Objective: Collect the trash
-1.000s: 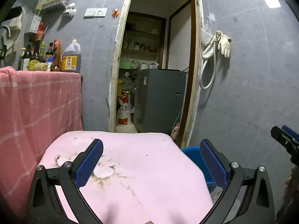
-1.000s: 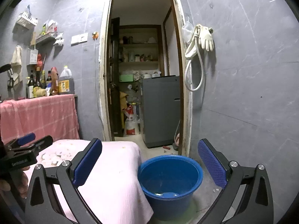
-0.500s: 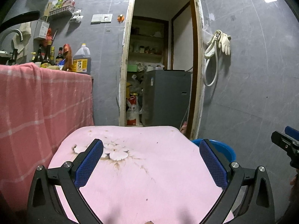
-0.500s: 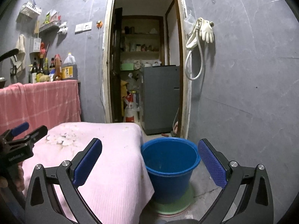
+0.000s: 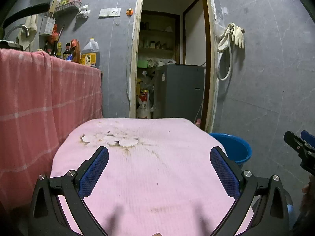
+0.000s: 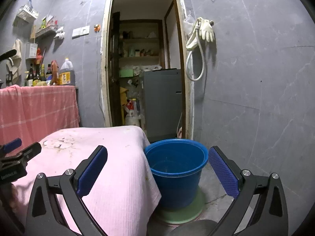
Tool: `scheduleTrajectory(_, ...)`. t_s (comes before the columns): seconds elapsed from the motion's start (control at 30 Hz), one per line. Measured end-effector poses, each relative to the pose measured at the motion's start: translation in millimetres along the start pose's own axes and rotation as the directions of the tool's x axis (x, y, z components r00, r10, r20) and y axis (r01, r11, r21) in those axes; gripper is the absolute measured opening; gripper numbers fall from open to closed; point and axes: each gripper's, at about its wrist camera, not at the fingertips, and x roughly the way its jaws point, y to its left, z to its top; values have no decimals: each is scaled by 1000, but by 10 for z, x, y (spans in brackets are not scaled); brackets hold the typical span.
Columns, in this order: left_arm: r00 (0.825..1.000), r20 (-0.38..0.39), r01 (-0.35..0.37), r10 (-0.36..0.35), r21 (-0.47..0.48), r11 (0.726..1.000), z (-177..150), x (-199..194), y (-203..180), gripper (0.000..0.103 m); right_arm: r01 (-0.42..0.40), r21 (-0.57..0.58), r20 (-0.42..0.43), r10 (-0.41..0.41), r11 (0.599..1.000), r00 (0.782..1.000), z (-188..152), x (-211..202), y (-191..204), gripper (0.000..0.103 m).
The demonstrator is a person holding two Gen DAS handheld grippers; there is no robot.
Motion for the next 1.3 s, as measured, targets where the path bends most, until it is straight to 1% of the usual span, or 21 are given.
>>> scheduleTrajectory(0.13,1000,-10,2,-2,-2,1000,-110,20,-15,101,2,2,3,-2,1000,1000,-65,22,-2,103)
scheduleTrajectory(0.3,999,-38,15,-16,-21,1000,-207,84,8,101,9,-3,-18,-9,1000,1000,-170,81,-3,103)
scheduleTrajectory(0.63,1000,-23,9,-10,-21,1000,-229,84,17,101,18,-10,-28,-18,1000,999,-277,121,-12,103)
scheduleTrajectory(1.3,1000,-21,10,-10,-21,1000,-254,63,2,101,20,-10,-25,-21,1000,999,-282,136,-22,103)
